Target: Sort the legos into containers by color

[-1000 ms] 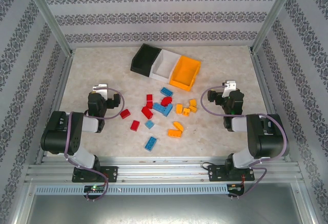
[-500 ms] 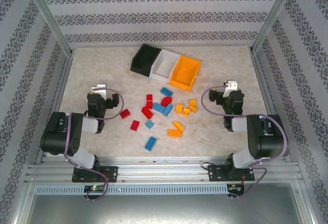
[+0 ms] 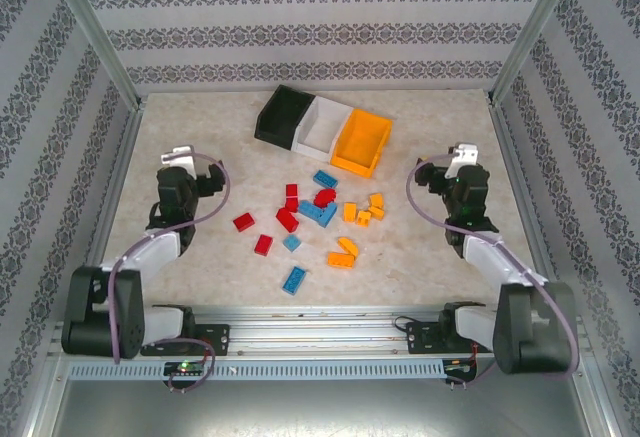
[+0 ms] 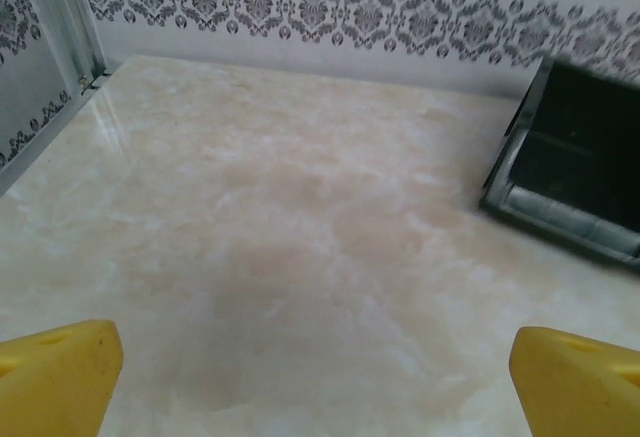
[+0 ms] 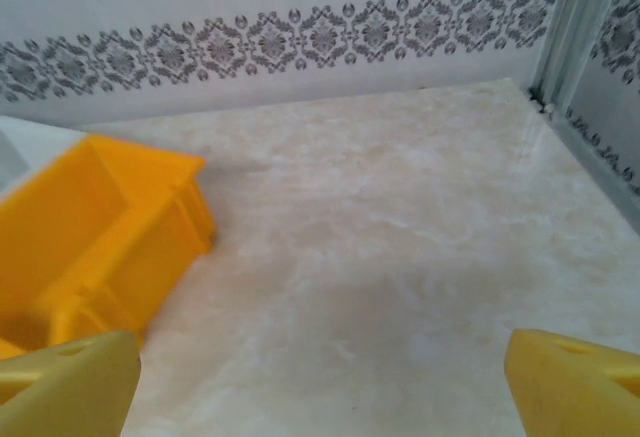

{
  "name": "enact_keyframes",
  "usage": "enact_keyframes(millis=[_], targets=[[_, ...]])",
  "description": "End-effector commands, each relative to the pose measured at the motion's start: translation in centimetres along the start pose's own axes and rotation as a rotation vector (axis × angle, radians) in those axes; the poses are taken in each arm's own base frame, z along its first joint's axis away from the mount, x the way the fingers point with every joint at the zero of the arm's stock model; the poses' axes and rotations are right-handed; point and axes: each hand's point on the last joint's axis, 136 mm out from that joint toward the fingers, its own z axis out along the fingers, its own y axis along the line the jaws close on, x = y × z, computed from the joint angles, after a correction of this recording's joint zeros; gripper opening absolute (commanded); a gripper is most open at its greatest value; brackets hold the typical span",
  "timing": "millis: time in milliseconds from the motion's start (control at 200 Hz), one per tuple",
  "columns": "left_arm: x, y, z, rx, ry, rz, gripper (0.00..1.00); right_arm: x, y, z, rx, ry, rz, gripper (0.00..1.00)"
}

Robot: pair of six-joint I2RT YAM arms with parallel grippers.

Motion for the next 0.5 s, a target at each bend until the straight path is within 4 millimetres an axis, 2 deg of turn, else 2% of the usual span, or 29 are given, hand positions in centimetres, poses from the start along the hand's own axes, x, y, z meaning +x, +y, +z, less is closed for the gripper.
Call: enact_keyframes(millis=[0,110,220,290,360,445,495], targets=[[1.2,-0.4,-2.1,0.013,0.185,-0.167,1.00,1.3,3.6,-2.1,-0.092,0.267,0.116,0.94],[0.4,-2.6,-5.1,0.080,0.271,-0.170,1.00,2.4,8.6,-5.1,-0.201,0.481,0.141,0.98],[1.3,-4.5,-8.9,0.111,0.365,-0.193,1.00,4.8,11.1,-8.6,-0.194,0.700,0.128,0.98],[3.7,-5.0,-11.4,0.099,0.502,-0.244,1.00,6.6,11.4,-10.7,-0.132,0.846,0.123,0.98],[6.6,-6.5,-13.8,0.128,0.626,-0.256,1.00,8.2,12.2,-12.0,-0.105,0.945,0.098,0.98],[10.6,-8.1,-16.6,0.170,0.760,-0.252,1.00,9.0,11.8,-11.7,-0.024,0.989,0.039,0.98],[12.1,-8.9,-18.0,0.212,0.803,-0.251,1.00,9.2,12.0,-10.8,-0.017,0.998,0.035,0.97]])
